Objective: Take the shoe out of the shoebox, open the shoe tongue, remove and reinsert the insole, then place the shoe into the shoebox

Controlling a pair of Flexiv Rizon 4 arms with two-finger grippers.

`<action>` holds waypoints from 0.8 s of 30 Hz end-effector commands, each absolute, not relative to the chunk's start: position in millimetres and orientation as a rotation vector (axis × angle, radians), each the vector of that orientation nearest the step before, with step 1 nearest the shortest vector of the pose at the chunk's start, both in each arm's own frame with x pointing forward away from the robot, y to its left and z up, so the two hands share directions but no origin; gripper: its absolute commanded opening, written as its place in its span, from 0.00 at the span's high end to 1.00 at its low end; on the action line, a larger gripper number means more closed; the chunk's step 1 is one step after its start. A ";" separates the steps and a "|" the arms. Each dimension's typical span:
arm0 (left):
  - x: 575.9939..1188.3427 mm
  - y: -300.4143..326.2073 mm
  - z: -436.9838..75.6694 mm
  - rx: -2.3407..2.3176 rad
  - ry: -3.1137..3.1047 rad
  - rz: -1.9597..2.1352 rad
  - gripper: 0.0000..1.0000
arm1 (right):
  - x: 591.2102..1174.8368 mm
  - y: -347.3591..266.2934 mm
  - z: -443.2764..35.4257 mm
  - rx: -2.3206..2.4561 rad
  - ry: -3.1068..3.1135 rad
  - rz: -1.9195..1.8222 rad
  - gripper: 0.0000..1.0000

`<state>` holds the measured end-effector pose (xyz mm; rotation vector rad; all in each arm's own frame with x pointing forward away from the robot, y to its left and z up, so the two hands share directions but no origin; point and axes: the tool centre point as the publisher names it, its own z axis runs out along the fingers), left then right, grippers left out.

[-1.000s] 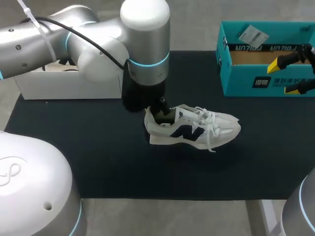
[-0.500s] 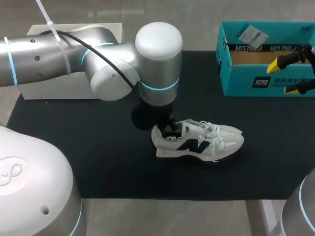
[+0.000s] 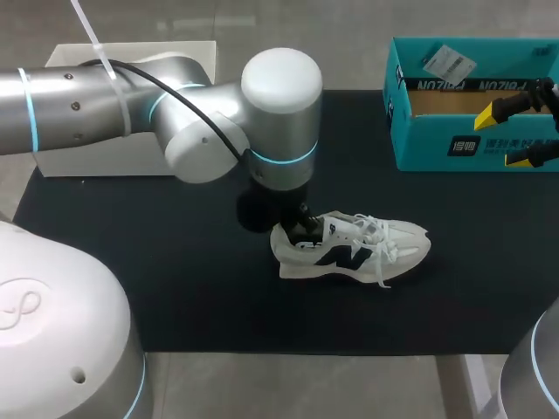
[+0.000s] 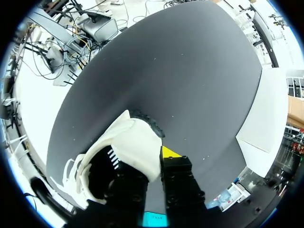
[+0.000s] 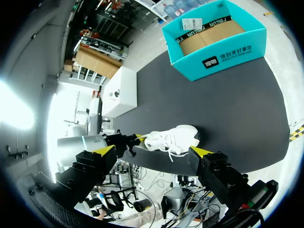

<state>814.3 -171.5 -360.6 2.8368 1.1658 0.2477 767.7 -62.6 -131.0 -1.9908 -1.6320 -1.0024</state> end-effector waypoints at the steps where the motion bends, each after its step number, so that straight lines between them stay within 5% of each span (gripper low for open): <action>1: 814.2 -169.1 -361.4 2.828 1.177 0.248 1.00 | 768.0 -62.0 -131.4 -1.993 -1.632 -1.001 0.00; 17: 817.8 -160.7 -369.0 2.882 1.168 0.291 1.00 | 768.0 -62.0 -131.4 -1.993 -1.632 -1.001 0.00; 18: 818.7 -160.8 -370.0 2.895 1.159 0.286 0.76 | 768.0 -62.0 -131.4 -1.993 -1.632 -1.001 0.00; 19: 818.8 -161.0 -370.2 2.901 1.151 0.277 0.24 | 768.0 -62.0 -131.4 -1.993 -1.632 -1.001 0.00; 20: 819.0 -162.0 -369.5 2.900 1.141 0.269 0.00 | 768.0 -62.0 -131.4 -1.993 -1.632 -1.001 0.00; 24: 816.7 -164.5 -355.8 2.881 1.134 0.250 0.00 | 768.0 -62.0 -131.4 -1.993 -1.632 -1.001 0.00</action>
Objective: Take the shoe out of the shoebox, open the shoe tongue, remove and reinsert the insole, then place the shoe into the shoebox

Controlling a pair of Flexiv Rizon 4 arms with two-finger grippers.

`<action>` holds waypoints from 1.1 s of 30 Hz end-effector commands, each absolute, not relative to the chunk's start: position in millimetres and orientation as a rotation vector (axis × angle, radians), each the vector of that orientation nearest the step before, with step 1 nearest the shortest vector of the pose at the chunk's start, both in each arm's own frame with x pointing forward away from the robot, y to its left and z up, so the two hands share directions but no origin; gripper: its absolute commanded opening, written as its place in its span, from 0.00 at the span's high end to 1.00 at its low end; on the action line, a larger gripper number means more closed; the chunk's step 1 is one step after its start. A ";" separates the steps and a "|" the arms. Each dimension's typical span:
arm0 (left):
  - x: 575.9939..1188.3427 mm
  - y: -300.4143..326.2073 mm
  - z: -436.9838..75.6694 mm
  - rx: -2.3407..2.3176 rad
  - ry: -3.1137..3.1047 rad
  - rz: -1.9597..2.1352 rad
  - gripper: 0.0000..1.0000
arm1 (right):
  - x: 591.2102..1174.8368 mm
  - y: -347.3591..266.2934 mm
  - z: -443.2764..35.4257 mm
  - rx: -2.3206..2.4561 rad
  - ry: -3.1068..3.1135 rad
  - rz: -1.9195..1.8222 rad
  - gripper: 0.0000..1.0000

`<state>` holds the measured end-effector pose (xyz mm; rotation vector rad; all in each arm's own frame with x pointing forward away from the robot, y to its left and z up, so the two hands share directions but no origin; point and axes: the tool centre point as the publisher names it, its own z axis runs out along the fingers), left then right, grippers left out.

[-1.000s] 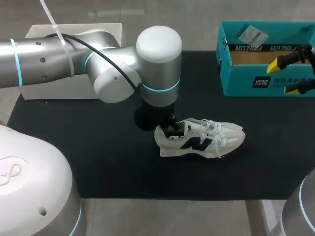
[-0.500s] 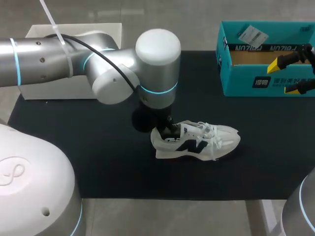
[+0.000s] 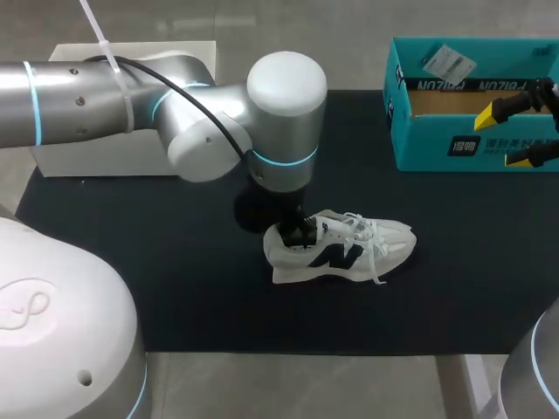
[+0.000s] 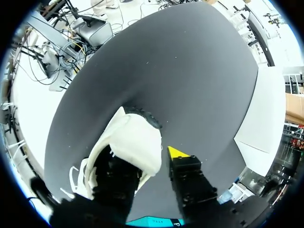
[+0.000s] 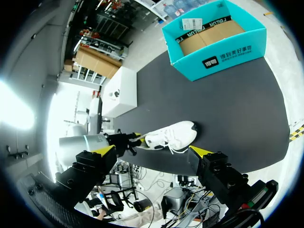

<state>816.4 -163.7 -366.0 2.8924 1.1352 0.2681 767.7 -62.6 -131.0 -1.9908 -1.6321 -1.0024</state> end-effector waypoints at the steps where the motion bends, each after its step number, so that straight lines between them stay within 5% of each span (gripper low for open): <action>1: 816.2 -165.2 -351.5 2.880 1.136 0.250 0.00 | 768.0 -62.0 -131.4 -1.993 -1.632 -1.001 0.00; 19: 798.4 -168.0 -246.4 2.681 1.306 0.267 0.00 | 768.0 -62.0 -131.4 -1.993 -1.632 -1.001 0.00; 33: 775.3 -120.9 -232.9 1.712 2.326 -0.135 0.00 | 768.0 -62.0 -131.4 -1.993 -1.632 -1.001 0.00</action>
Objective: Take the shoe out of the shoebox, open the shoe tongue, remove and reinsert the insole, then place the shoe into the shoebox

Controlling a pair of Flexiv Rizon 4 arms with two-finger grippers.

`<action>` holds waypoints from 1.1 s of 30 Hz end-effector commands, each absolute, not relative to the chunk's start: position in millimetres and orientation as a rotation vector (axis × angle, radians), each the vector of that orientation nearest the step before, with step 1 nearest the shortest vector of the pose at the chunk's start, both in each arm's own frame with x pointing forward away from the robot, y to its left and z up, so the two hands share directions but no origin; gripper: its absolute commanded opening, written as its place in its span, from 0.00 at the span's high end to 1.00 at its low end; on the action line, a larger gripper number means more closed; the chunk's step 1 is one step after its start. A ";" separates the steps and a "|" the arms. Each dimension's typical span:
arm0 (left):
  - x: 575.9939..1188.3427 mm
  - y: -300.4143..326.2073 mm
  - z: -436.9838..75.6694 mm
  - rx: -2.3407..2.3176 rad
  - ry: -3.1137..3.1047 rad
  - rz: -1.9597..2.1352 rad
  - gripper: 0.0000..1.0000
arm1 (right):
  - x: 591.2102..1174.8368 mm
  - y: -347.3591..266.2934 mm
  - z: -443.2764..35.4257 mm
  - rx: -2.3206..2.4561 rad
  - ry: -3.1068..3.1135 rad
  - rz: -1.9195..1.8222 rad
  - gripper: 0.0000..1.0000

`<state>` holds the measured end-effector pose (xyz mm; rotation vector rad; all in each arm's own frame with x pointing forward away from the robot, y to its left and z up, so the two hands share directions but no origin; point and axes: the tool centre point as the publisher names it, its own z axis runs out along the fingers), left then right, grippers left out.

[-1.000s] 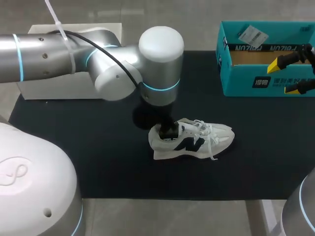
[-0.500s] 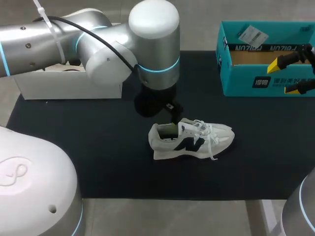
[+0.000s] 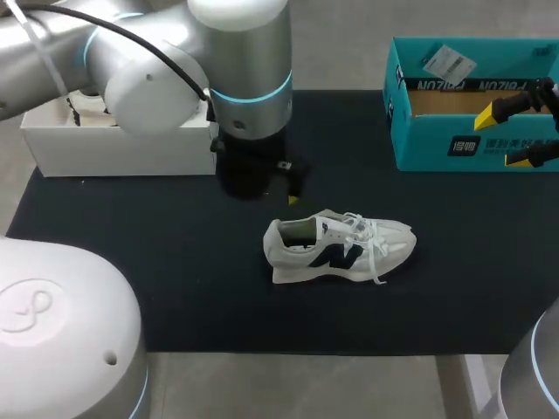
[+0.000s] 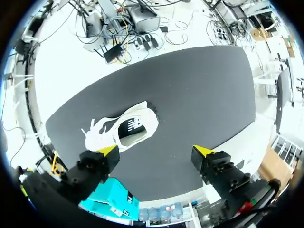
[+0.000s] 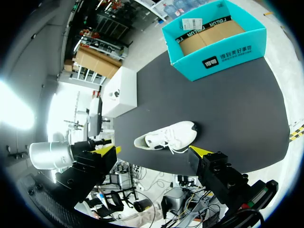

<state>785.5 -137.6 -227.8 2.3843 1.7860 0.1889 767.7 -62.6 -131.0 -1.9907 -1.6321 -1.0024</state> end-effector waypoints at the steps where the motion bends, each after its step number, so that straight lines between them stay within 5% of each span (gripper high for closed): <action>1: 772.5 -118.2 -235.0 1.664 2.354 -0.183 0.00 | 768.0 -62.0 -131.4 -1.993 -1.632 -1.001 0.00; 22: 765.7 -114.2 -236.0 1.655 2.327 -0.362 0.00 | 768.0 -62.0 -131.4 -1.993 -1.632 -1.001 0.00; 33: 774.9 -97.4 -261.2 0.879 2.620 -1.046 0.00 | 768.0 -62.0 -131.4 -1.993 -1.632 -1.001 0.00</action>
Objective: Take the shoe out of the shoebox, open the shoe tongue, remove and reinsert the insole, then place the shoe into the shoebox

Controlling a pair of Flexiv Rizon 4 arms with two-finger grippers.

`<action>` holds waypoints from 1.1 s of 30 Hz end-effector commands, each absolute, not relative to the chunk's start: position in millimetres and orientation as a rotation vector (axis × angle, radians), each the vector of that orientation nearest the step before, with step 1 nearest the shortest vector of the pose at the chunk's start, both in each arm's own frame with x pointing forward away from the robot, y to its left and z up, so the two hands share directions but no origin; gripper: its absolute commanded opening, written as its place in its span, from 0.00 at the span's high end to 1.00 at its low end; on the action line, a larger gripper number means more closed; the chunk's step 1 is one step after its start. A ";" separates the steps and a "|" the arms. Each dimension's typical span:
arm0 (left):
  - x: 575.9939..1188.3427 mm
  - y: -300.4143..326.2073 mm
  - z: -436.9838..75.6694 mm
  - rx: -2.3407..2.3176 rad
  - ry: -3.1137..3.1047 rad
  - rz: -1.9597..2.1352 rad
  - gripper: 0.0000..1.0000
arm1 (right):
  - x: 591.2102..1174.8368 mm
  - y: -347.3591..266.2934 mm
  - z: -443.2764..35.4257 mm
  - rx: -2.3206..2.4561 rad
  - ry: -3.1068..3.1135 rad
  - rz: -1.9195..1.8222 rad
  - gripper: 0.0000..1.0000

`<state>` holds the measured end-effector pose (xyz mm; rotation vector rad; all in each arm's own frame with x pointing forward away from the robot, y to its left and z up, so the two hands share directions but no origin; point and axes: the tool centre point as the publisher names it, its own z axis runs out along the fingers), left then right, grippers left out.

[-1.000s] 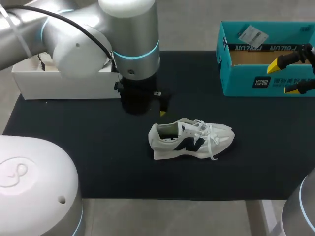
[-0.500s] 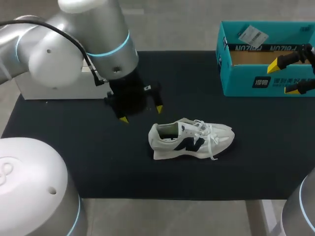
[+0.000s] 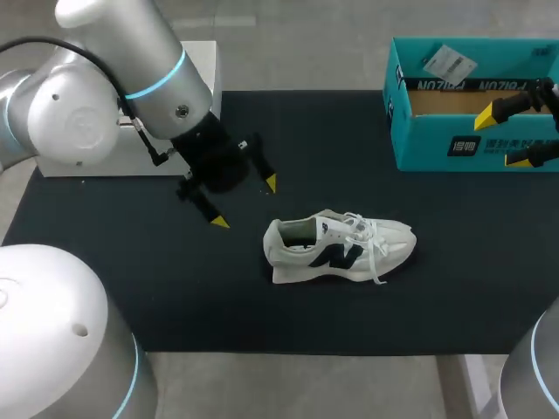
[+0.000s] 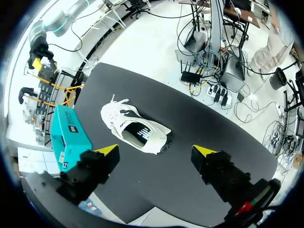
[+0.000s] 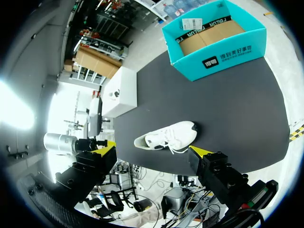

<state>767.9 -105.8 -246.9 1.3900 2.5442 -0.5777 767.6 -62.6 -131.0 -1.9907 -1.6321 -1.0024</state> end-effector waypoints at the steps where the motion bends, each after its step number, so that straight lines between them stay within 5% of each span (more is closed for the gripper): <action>1: 776.0 -95.0 -262.8 0.818 2.603 -1.086 0.00 | 768.0 -62.0 -131.4 -1.993 -1.632 -1.001 0.00; 11: 773.5 -91.1 -272.1 0.486 2.564 -1.456 0.00 | 768.0 -62.0 -131.4 -1.993 -1.632 -1.001 0.00; 33: 777.1 -88.5 -305.6 0.327 2.595 -1.503 0.00 | 768.0 -62.0 -131.4 -1.993 -1.632 -1.001 0.00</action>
